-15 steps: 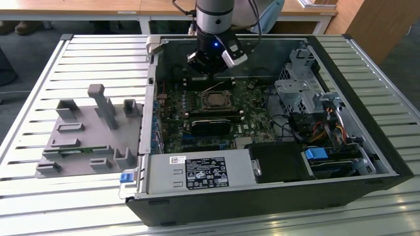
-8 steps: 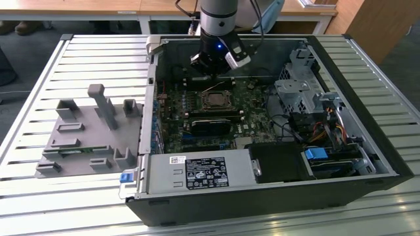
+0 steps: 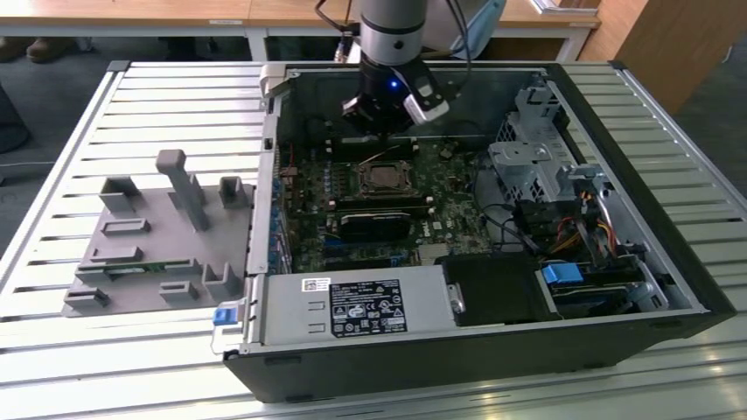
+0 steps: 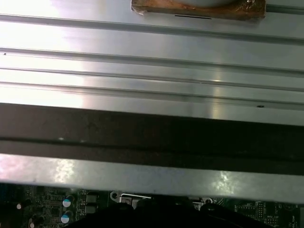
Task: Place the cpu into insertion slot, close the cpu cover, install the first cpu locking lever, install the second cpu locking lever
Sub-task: 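Install the first cpu locking lever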
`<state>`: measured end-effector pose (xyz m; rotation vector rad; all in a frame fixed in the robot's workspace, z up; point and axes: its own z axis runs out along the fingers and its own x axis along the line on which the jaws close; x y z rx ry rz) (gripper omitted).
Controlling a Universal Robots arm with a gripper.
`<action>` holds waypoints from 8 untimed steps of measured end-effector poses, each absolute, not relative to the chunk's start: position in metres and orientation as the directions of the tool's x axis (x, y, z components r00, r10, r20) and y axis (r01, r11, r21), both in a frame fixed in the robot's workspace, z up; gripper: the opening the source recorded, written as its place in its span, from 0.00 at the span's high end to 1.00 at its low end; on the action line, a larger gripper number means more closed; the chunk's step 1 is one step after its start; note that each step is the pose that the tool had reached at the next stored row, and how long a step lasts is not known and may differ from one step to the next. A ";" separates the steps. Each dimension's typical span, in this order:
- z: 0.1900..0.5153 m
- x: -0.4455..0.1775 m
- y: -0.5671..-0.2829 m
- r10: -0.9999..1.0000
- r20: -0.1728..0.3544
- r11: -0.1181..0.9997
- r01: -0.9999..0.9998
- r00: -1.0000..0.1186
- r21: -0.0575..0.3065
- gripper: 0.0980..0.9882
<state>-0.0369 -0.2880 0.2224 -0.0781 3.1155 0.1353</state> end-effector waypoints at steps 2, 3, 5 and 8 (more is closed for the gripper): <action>0.221 -0.036 -0.287 -0.046 -0.024 0.995 -0.048 -0.999 0.086 0.99; 0.221 -0.035 -0.287 -0.044 -0.024 0.995 -0.045 -0.999 0.086 0.99; 0.220 -0.034 -0.285 -0.041 -0.024 0.995 -0.043 -0.999 0.086 0.99; 0.218 -0.030 -0.285 -0.040 -0.024 0.995 -0.042 -0.999 0.086 0.99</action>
